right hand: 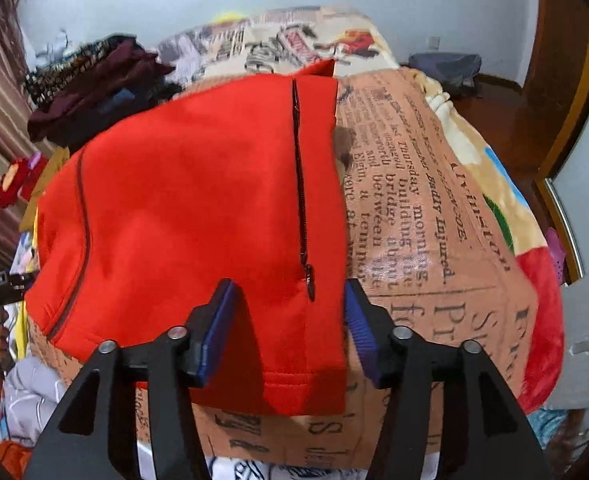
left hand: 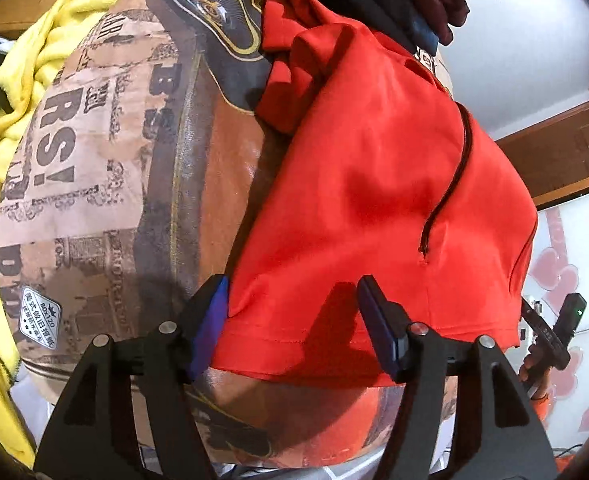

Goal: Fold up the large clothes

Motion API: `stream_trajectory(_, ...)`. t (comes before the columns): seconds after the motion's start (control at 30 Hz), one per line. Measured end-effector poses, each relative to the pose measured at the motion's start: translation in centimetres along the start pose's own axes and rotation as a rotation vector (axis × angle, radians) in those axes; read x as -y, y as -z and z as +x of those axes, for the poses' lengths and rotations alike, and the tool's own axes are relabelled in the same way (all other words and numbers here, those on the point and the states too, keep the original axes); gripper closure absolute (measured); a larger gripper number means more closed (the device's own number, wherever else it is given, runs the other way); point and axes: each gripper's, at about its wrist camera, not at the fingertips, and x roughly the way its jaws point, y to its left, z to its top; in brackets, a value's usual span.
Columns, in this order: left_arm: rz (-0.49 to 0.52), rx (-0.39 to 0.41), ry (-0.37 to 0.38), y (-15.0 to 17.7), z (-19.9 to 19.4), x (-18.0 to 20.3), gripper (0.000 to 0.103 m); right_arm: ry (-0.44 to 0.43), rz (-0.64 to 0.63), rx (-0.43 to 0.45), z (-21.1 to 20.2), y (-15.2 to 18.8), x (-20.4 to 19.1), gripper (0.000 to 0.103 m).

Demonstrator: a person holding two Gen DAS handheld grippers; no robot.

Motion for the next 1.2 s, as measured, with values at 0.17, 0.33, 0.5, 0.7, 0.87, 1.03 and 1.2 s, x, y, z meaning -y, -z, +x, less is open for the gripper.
stream_trajectory(0.17,0.082,-0.015,-0.083,0.1,1.0,2.3,0.042,0.002,0.005,0.028,0.0,0.3,-0.5,0.051)
stream_trajectory(0.33,0.174,0.010,-0.157,0.6,0.7,5.7,0.075,-0.002,0.009,0.057,-0.8,0.7,-1.1,0.092)
stream_trajectory(0.5,0.254,0.042,-0.145,0.4,-0.1,9.3,0.093,-0.128,0.012,0.067,-2.0,-0.2,-1.9,0.094)
stream_trajectory(0.7,0.287,0.238,-0.005,-2.9,-7.0,13.1,0.096,-0.208,0.030,0.168,-5.3,-4.7,-3.1,0.094)
stream_trajectory(0.87,0.294,0.389,0.055,-6.8,-12.2,14.9,0.096,-0.270,0.031,0.238,-6.7,-9.4,-3.7,0.094)
stream_trajectory(1.03,0.273,0.492,0.004,-11.7,-13.2,15.2,0.096,-0.223,0.046,0.313,-5.7,-14.4,-3.6,0.094)
stream_trajectory(1.2,0.192,0.478,-0.089,-16.6,-9.0,13.5,0.096,-0.127,0.052,0.330,-2.3,-17.6,-3.4,0.094)
